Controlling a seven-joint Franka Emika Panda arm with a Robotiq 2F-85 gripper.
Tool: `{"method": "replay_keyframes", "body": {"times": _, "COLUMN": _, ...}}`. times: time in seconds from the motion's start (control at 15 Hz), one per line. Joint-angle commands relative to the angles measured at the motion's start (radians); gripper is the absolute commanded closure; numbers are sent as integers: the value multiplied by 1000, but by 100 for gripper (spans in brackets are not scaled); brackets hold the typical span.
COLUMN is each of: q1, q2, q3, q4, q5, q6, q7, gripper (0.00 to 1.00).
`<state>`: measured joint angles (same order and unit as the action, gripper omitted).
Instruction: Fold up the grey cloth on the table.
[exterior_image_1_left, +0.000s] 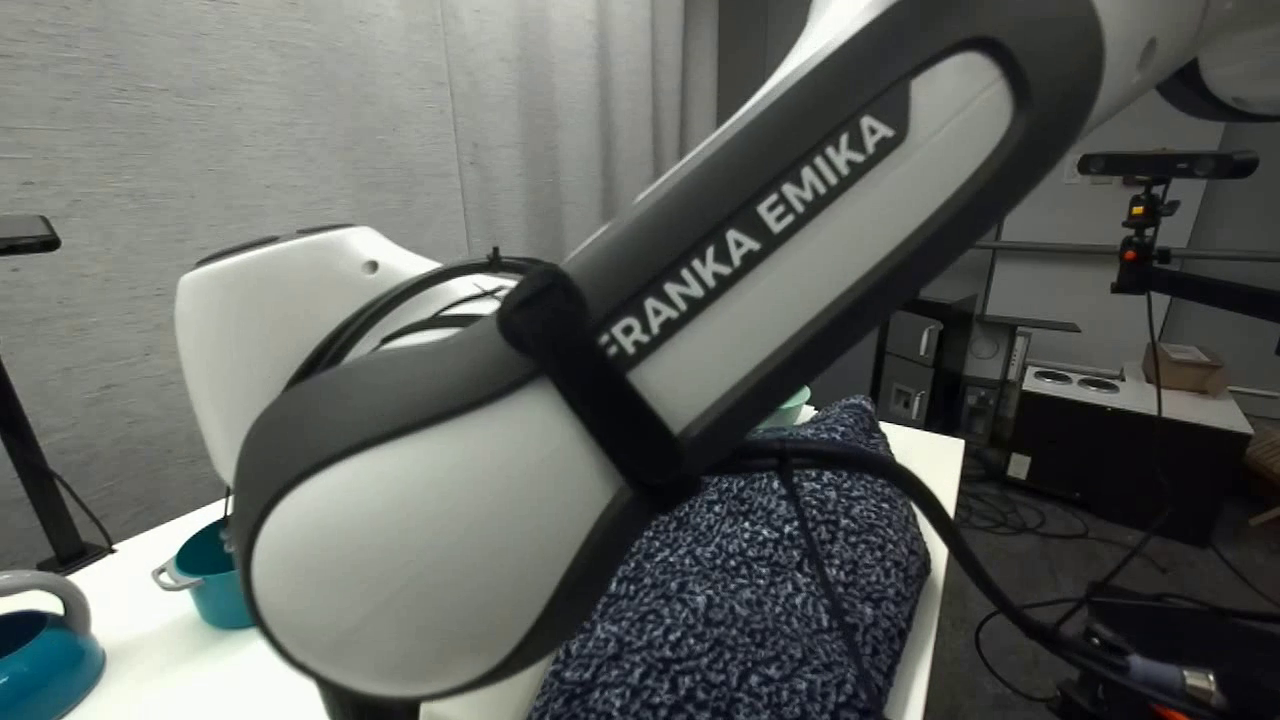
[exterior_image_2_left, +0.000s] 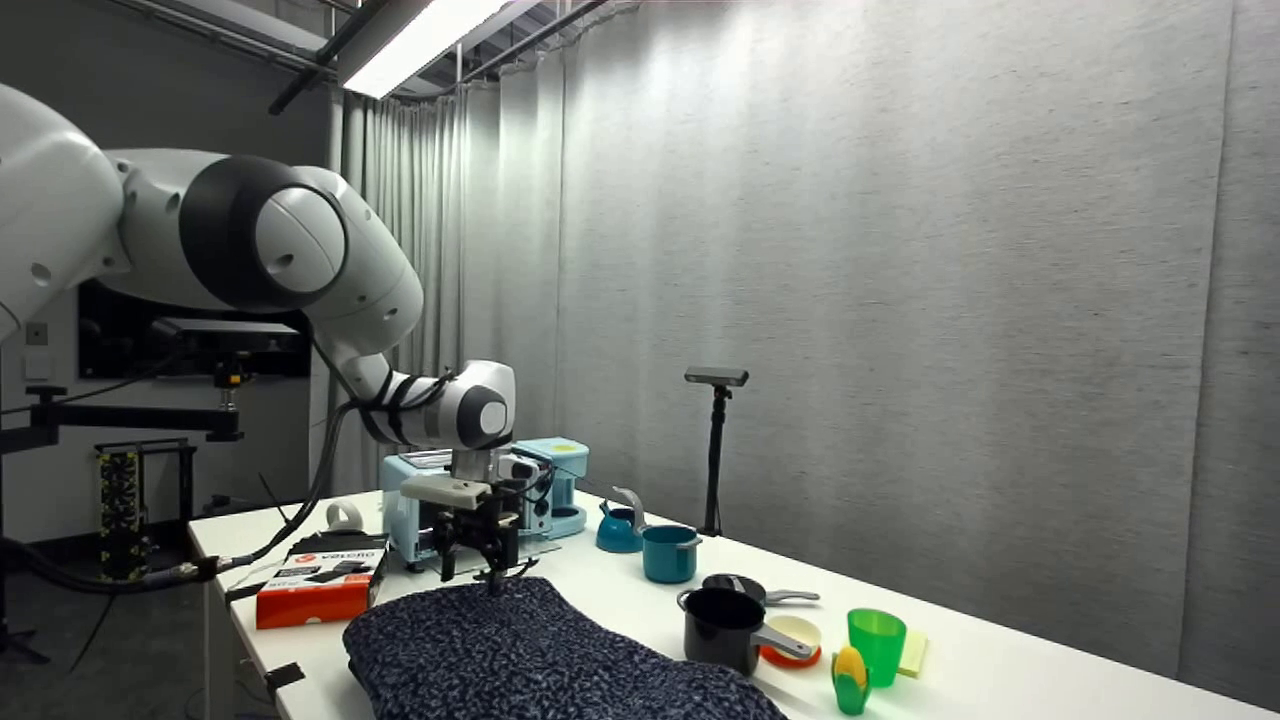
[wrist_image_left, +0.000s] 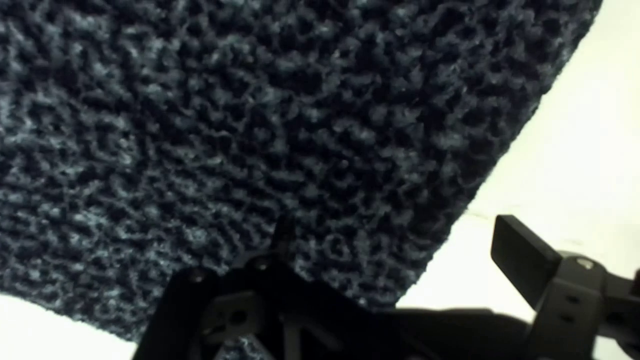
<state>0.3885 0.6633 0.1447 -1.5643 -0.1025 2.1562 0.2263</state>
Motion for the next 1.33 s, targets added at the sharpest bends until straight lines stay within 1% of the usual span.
{"method": "replay_keyframes", "body": {"times": 0.0, "q1": 64, "q2": 56, "q3": -43, "q4": 71, "q5": -71, "q6": -53, "q7": 85, "gripper": 0}}
{"method": "replay_keyframes", "body": {"times": 0.33, "q1": 110, "q2": 106, "q3": -69, "q4": 110, "q5": -147, "q6": -73, "q7": 136, "gripper": 0}}
{"method": "replay_keyframes", "body": {"times": 0.47, "q1": 111, "q2": 117, "q3": -65, "q4": 116, "q5": -157, "q6": -62, "q7": 122, "gripper": 0}}
{"method": "replay_keyframes", "body": {"times": 0.53, "q1": 109, "q2": 119, "q3": -62, "q4": 117, "q5": -158, "q6": -55, "q7": 114, "gripper": 2}}
{"method": "replay_keyframes", "body": {"times": 0.6, "q1": 105, "q2": 119, "q3": -57, "q4": 117, "q5": -158, "q6": -48, "q7": 100, "gripper": 27}}
{"method": "replay_keyframes", "body": {"times": 0.73, "q1": 99, "q2": 118, "q3": -53, "q4": 119, "q5": -150, "q6": -49, "q7": 89, "gripper": 29}}
{"method": "replay_keyframes", "body": {"times": 0.8, "q1": 94, "q2": 112, "q3": -50, "q4": 113, "q5": -144, "q6": -48, "q7": 83, "gripper": 36}}
{"method": "replay_keyframes", "body": {"times": 0.87, "q1": 87, "q2": 108, "q3": -45, "q4": 109, "q5": -137, "q6": -51, "q7": 72, "gripper": 46}}
{"method": "replay_keyframes", "body": {"times": 0.93, "q1": 84, "q2": 105, "q3": -44, "q4": 105, "q5": -134, "q6": -53, "q7": 69, "gripper": 53}}
{"method": "replay_keyframes", "body": {"times": 1.0, "q1": 80, "q2": 100, "q3": -43, "q4": 99, "q5": -131, "q6": -52, "q7": 66, "gripper": 62}}
{"method": "replay_keyframes", "body": {"times": 1.27, "q1": 66, "q2": 77, "q3": -43, "q4": 72, "q5": -124, "q6": -33, "q7": 69, "gripper": 89}}
